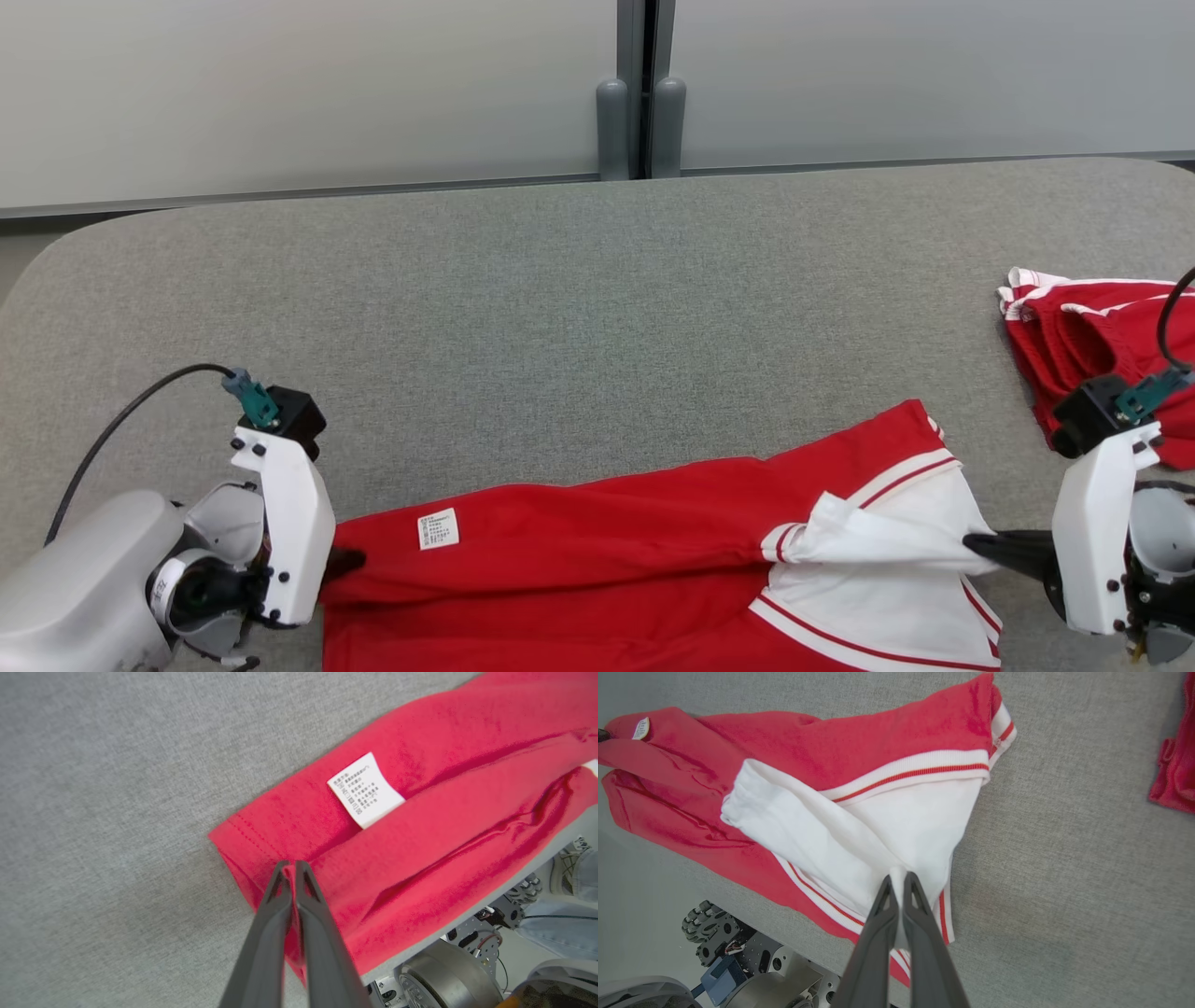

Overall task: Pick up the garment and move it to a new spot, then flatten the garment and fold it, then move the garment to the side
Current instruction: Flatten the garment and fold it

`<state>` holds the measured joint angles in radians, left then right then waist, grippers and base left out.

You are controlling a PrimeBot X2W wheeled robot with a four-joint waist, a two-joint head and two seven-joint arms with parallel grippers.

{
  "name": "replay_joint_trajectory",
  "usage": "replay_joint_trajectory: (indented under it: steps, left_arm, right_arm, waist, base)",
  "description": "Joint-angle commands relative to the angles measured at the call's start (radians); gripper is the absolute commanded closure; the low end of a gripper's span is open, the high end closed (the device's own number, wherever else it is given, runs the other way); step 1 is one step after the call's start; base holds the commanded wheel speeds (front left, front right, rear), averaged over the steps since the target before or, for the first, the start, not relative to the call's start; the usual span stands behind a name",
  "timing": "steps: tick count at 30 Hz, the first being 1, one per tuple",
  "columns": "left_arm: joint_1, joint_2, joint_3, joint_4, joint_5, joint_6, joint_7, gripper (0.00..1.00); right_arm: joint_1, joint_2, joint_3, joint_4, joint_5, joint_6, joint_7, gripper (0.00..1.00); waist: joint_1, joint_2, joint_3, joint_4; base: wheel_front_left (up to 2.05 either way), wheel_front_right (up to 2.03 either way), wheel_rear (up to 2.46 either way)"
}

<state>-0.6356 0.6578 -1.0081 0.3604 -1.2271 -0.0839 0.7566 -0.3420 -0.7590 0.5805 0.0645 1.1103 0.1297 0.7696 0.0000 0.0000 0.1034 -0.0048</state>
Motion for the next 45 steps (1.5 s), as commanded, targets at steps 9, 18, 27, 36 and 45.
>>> replay_joint_trajectory:
  steps: [9, 18, 27, 36, 45]
  left_arm:
    - [0.047, -0.002, -0.021, 0.014, -0.012, -0.002, 0.016, 0.0]
    - [0.06, 0.018, 0.009, 0.001, -0.026, -0.005, -0.032, 0.0]
    - [0.089, 0.096, 0.118, -0.147, 0.055, 0.058, -0.311, 0.0]
    - [0.252, 0.119, 0.279, -0.321, 0.21, 0.33, -0.817, 0.0]
    - [0.494, 0.033, 0.414, -0.447, 0.256, 0.49, -1.02, 0.0]
  right_arm:
    - [0.105, 0.058, -0.064, -0.009, -0.056, 0.002, 0.053, 0.0]
    - [0.188, 0.109, -0.148, -0.019, -0.104, 0.002, 0.054, 0.0]
    - [0.255, 0.215, -0.33, -0.109, -0.157, 0.002, -0.228, 0.0]
    - [0.302, 0.36, -0.476, -0.127, -0.319, 0.002, -0.647, 0.0]
    - [0.352, 0.457, -0.598, -0.061, -0.477, 0.002, -0.885, 0.0]
  waist:
    - [0.0, 0.0, -0.003, 0.004]
    - [0.0, 0.0, -0.029, 0.009]
    - [0.0, 0.0, -0.053, 0.024]
    - [0.0, 0.0, -0.07, 0.06]
    - [0.0, 0.0, -0.088, 0.093]
  base:
    - [0.0, 0.0, 0.0]
    - [0.0, 0.0, 0.0]
    - [0.0, 0.0, 0.0]
    - [0.0, 0.0, 0.0]
    - [0.0, 0.0, 0.0]
